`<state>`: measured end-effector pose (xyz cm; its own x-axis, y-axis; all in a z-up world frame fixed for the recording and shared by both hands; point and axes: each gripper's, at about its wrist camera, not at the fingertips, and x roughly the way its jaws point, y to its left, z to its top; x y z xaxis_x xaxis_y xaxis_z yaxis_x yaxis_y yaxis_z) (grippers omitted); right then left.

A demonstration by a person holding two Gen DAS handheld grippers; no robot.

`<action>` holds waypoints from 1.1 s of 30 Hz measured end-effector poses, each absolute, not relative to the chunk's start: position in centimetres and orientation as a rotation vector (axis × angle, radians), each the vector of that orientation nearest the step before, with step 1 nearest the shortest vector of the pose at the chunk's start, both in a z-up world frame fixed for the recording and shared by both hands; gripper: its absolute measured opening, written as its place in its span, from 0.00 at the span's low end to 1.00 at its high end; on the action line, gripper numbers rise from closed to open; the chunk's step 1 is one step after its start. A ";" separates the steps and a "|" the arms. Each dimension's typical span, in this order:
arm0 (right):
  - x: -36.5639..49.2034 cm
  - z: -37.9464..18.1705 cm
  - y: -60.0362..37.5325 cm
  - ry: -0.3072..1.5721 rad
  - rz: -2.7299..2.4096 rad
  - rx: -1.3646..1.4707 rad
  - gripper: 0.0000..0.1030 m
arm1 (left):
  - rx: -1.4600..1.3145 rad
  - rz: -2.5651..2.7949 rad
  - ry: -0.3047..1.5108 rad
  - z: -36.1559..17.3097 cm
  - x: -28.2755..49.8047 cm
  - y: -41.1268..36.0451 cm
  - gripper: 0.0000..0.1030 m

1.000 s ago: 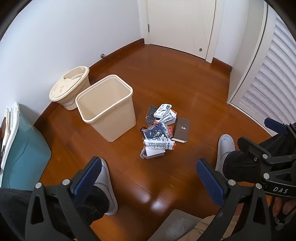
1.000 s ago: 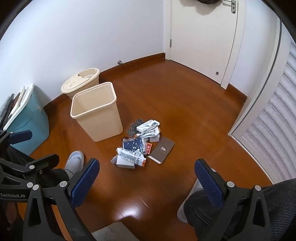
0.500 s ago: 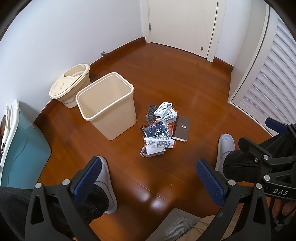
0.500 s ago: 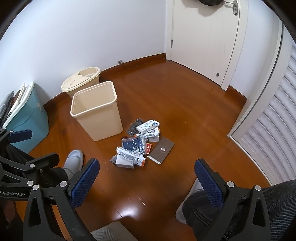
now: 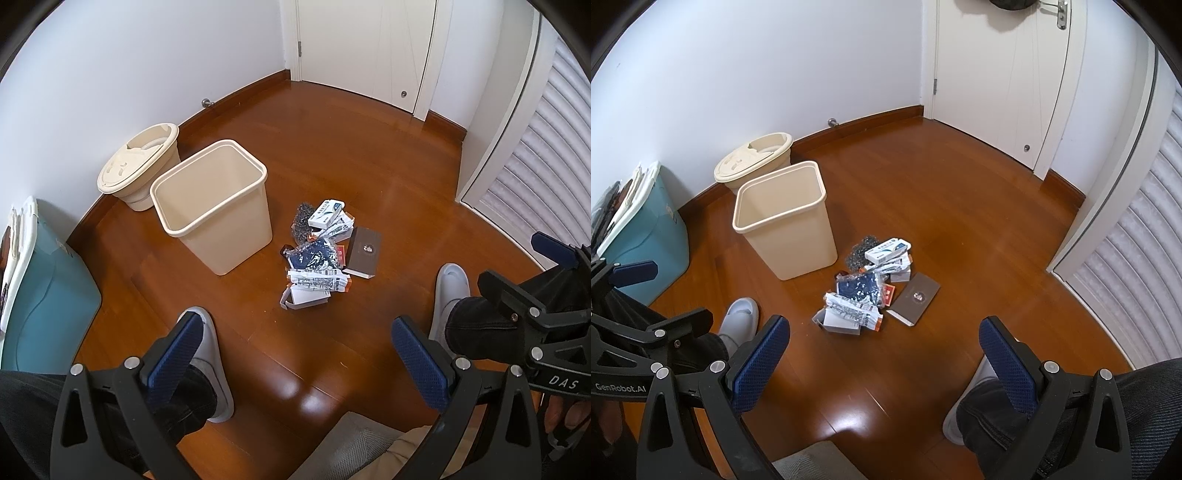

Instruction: Collect trash

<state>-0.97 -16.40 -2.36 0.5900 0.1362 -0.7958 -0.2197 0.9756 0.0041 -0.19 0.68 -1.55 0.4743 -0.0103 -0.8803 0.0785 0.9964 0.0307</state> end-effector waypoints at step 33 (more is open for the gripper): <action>-1.2 -2.8 -16.0 0.920 0.211 -0.100 1.00 | 0.050 -0.051 1.104 -1.6 0.3 0.7 1.00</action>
<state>-1.21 -15.97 -2.83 0.5872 0.1383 -0.7976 -0.2235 0.9747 0.0044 0.35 0.75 -1.63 0.4488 -0.0163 -0.8935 0.0656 0.9977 0.0148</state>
